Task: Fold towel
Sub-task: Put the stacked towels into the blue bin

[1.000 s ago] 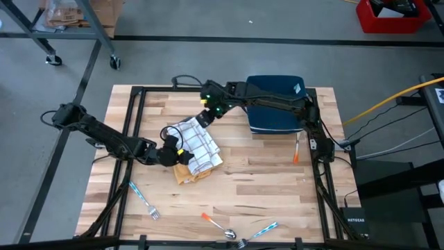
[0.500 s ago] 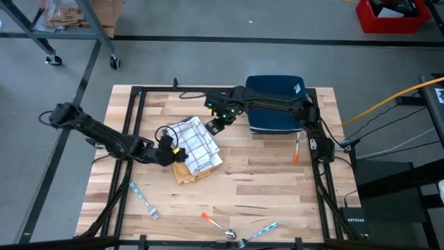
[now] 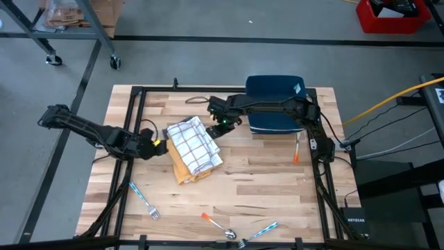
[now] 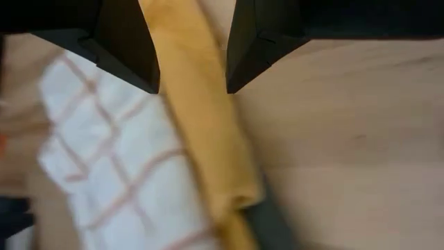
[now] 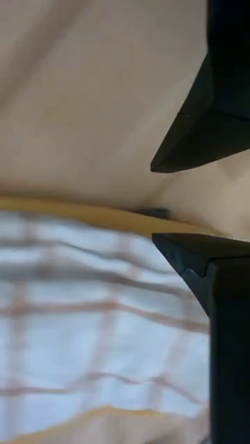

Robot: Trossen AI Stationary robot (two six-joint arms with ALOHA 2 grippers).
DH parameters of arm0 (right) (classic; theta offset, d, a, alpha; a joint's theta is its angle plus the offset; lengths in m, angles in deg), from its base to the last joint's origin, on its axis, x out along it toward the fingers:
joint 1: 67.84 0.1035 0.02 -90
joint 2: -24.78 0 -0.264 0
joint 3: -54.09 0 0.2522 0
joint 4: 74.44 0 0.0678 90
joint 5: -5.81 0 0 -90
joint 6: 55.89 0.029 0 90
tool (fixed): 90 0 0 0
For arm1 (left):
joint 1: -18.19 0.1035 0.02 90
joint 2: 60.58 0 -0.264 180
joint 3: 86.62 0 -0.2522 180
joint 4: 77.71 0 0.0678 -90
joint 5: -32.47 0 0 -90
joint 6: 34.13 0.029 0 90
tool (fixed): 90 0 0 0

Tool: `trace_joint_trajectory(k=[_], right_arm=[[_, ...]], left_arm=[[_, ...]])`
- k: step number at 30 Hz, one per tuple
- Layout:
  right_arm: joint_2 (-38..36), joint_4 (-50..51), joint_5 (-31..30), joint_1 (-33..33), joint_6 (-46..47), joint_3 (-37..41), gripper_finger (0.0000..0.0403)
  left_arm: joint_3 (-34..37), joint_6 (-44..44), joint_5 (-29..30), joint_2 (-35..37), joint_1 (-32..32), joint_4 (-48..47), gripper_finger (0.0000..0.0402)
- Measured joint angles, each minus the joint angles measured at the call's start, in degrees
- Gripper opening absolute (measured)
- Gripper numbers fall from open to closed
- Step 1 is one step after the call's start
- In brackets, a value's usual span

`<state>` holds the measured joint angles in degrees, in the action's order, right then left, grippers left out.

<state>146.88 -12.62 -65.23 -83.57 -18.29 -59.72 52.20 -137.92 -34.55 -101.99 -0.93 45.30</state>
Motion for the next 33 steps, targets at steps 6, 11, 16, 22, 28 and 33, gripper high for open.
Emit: trace_joint_trajectory(k=[6,11,16,22,28,33], right_arm=[[0.0,-10.1,-1.2,-2.3,7.7,4.5,0.0156],[0.0,-13.0,-1.8,-2.7,10.3,7.2,0.0156],[0.0,-17.6,-1.4,-2.7,11.7,9.8,0.0156],[0.0,-23.3,-1.9,-2.7,16.6,12.2,0.0156],[0.0,-23.9,-1.1,-2.7,16.4,12.9,0.0156],[0.0,-24.3,4.1,-2.8,14.7,12.9,0.0156]], left_arm=[[0.0,-4.2,0.0,-3.3,-0.8,-3.7,0.0159],[0.0,-6.6,0.1,-9.3,-0.8,-3.7,0.0159],[0.0,-12.2,0.1,-15.6,-0.8,-3.6,0.0159],[0.0,-16.1,0.2,-22.0,-0.7,0.0,0.0159],[0.0,-12.6,0.1,-26.5,-0.8,7.4,0.0159],[0.0,-9.6,0.1,-26.5,-0.8,9.2,0.0159]])
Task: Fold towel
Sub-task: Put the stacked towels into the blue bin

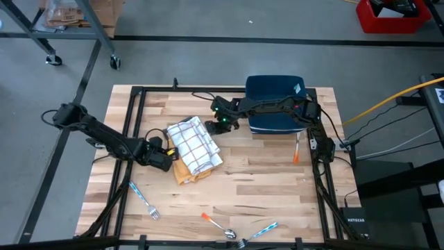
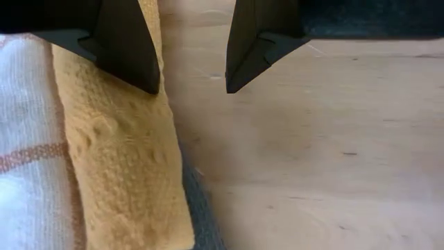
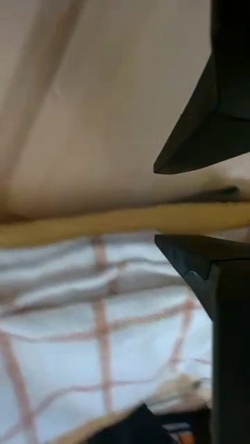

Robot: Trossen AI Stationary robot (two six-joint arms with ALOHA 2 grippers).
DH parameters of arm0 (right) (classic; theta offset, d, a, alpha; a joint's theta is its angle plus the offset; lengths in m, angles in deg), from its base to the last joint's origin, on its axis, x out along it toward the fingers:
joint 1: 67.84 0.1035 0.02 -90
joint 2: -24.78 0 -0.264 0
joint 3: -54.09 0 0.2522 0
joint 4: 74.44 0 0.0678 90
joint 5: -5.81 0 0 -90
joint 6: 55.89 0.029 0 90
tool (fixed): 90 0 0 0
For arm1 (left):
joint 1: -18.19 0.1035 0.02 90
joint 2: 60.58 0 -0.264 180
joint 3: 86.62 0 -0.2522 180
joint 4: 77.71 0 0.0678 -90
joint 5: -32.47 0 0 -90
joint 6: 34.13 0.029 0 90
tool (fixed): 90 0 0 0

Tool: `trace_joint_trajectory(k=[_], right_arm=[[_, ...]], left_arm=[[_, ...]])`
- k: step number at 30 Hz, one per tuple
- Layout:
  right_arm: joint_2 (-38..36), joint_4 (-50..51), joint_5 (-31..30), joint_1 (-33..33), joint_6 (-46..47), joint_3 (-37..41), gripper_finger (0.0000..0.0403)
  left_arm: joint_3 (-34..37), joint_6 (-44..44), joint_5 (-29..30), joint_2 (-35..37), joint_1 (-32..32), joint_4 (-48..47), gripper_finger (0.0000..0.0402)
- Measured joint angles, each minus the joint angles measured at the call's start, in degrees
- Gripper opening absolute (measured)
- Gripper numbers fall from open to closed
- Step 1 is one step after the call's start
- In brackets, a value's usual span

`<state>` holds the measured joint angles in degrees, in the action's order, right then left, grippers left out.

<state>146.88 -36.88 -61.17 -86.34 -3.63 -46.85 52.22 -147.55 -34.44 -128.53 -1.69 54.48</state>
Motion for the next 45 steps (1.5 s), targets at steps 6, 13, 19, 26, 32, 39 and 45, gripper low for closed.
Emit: trace_joint_trajectory(k=[6,13,19,26,32,39,45], right_arm=[[0.0,0.3,5.3,-0.7,-0.4,0.0,0.0156],[-0.5,1.7,35.1,-6.1,5.7,-2.7,0.0156],[-9.4,7.9,35.5,-7.9,3.6,-3.6,0.0156],[-28.1,25.6,21.5,-8.1,-7.9,-3.6,0.0156],[-45.1,39.5,-1.3,-4.6,-12.8,-0.3,0.0156],[-68.6,22.6,-13.0,-2.4,6.7,27.6,0.0156],[-81.8,-10.6,-9.9,-2.2,32.9,55.9,0.0156]], left_arm=[[0.0,2.1,0.0,0.2,0.0,-1.0,0.0159],[0.0,8.8,-0.1,7.8,0.0,-1.9,0.0159],[0.0,13.9,0.4,21.6,0.0,-7.6,0.0159],[0.0,20.1,1.4,32.8,0.0,-13.1,0.0159],[0.0,25.1,1.4,35.9,0.0,-13.8,0.0159],[0.0,24.9,1.5,36.1,0.0,-15.6,0.0159],[0.0,24.0,5.6,35.6,0.0,-15.1,0.0159]])
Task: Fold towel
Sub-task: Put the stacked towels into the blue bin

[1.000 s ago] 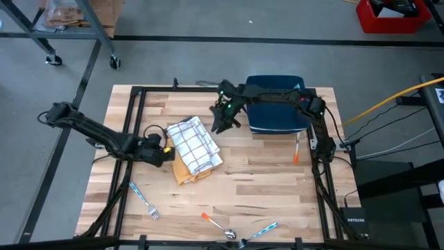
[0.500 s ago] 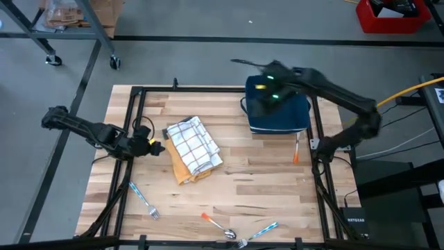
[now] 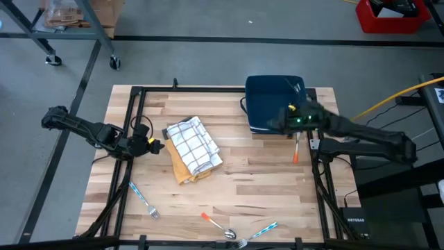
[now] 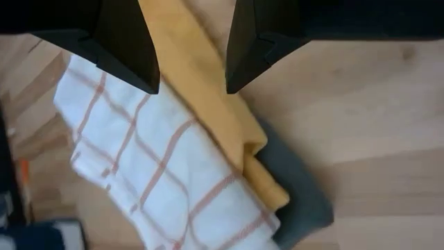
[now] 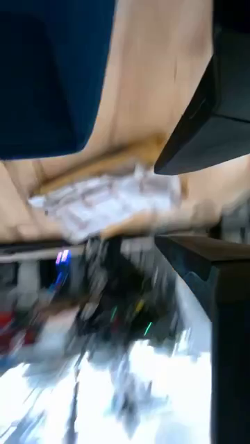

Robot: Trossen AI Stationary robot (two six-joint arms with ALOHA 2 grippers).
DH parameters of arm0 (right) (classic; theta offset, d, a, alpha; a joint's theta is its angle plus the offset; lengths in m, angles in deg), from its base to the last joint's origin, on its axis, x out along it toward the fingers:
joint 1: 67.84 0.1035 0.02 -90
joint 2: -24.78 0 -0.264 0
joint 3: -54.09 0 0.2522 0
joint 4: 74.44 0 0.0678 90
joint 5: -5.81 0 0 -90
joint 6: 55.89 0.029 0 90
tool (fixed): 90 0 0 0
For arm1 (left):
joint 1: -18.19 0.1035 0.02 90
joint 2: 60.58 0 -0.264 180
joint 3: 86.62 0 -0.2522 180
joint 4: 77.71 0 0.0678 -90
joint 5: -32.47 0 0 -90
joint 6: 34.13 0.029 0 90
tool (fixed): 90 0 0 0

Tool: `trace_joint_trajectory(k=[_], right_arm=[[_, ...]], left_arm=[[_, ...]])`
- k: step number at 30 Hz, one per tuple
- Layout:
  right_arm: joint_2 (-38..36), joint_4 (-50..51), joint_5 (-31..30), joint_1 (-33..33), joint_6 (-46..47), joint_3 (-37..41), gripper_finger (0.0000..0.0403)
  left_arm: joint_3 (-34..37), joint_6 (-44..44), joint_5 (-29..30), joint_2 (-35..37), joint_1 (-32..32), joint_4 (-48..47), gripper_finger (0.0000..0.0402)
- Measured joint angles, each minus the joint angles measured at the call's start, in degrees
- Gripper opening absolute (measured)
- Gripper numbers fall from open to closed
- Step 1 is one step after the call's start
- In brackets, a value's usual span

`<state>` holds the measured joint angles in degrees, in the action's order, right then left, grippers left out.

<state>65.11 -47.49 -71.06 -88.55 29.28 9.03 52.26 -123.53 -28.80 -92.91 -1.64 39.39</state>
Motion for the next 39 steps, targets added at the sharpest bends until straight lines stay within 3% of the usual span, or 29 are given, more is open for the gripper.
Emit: trace_joint_trajectory(k=[5,9,20,27,31,39], right_arm=[[0.8,-24.8,-1.0,2.7,13.1,13.6,0.0156],[4.1,-28.0,-4.2,6.2,13.7,16.5,0.0156],[23.3,-38.0,-17.8,16.6,13.5,14.8,0.0156],[37.9,-46.8,-16.7,16.6,13.7,9.6,0.0156],[43.5,-47.2,-13.5,16.6,12.9,5.4,0.0156],[42.1,-46.8,-11.8,16.5,7.1,1.2,0.0156]], left_arm=[[0.0,-3.4,1.9,-1.2,0.0,0.6,0.0159],[0.0,-5.4,2.0,-2.8,0.0,0.7,0.0159],[0.0,-10.6,2.1,-10.2,0.0,3.5,0.0159],[0.0,-17.4,2.2,-16.2,0.0,4.3,0.0159],[0.0,-16.5,2.4,-19.5,0.0,9.5,0.0159],[0.0,-12.4,2.5,-21.7,0.0,14.4,0.0159]])
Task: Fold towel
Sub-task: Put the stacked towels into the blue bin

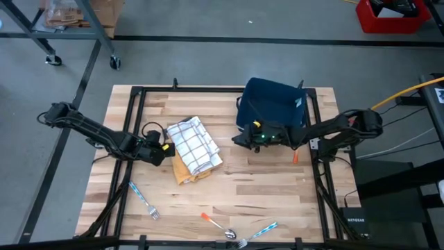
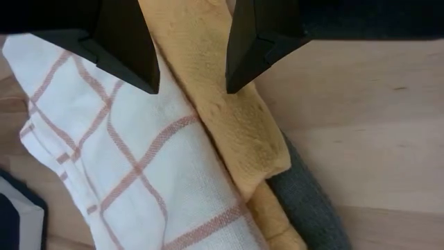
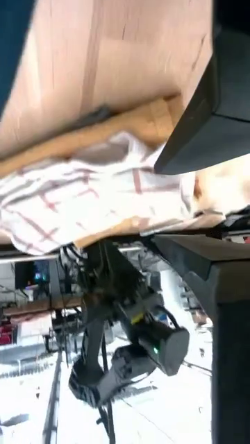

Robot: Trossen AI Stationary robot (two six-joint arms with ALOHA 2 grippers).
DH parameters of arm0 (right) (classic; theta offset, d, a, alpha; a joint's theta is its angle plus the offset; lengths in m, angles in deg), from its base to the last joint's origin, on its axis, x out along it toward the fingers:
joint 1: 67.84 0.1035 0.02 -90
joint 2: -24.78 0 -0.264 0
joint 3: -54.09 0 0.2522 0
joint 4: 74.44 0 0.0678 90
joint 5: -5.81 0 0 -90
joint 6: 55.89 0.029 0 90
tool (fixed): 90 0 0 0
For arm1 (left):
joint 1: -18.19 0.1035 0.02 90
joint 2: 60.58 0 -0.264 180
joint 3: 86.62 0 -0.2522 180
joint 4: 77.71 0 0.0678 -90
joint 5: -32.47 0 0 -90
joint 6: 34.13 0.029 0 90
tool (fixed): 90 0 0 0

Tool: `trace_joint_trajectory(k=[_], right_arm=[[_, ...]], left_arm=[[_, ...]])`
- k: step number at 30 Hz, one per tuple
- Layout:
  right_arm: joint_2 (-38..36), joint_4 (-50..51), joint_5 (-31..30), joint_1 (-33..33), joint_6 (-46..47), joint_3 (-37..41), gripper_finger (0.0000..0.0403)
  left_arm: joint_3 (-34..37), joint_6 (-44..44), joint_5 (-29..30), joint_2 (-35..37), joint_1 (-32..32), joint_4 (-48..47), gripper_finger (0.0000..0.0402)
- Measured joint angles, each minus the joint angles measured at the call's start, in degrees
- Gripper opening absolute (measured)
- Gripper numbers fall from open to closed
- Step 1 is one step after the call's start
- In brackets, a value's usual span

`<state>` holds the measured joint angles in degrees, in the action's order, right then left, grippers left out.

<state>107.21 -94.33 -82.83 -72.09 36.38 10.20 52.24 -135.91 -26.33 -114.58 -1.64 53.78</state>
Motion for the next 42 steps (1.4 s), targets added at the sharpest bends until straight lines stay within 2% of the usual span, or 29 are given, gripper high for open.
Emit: trace_joint_trajectory(k=[9,16,20,26,34,36,42], right_arm=[[-2.2,1.3,3.2,2.6,2.3,-0.3,0.0156],[0.9,2.1,-6.3,8.4,4.5,-0.8,0.0156],[5.1,2.2,-7.8,8.9,5.2,-3.3,0.0156],[12.7,2.1,-5.6,8.7,4.8,-9.4,0.0156],[16.4,2.0,-2.2,8.7,1.7,-13.5,0.0156],[16.4,2.0,-2.2,8.7,1.6,-13.5,0.0156],[16.4,3.3,-1.7,8.7,1.5,-13.4,0.0156]], left_arm=[[0.0,0.0,0.0,0.0,0.0,1.7,0.0159],[0.0,-1.7,1.4,0.0,0.1,0.8,0.0159],[0.0,-3.2,4.4,0.0,0.1,2.1,0.0159],[0.0,-0.7,7.3,-2.7,0.2,12.1,0.0159],[0.0,3.7,8.4,-14.4,4.6,24.9,0.0159],[0.0,5.0,6.7,-17.7,5.6,28.5,0.0159],[-0.1,7.5,-6.2,-25.4,5.2,42.0,0.0159]])
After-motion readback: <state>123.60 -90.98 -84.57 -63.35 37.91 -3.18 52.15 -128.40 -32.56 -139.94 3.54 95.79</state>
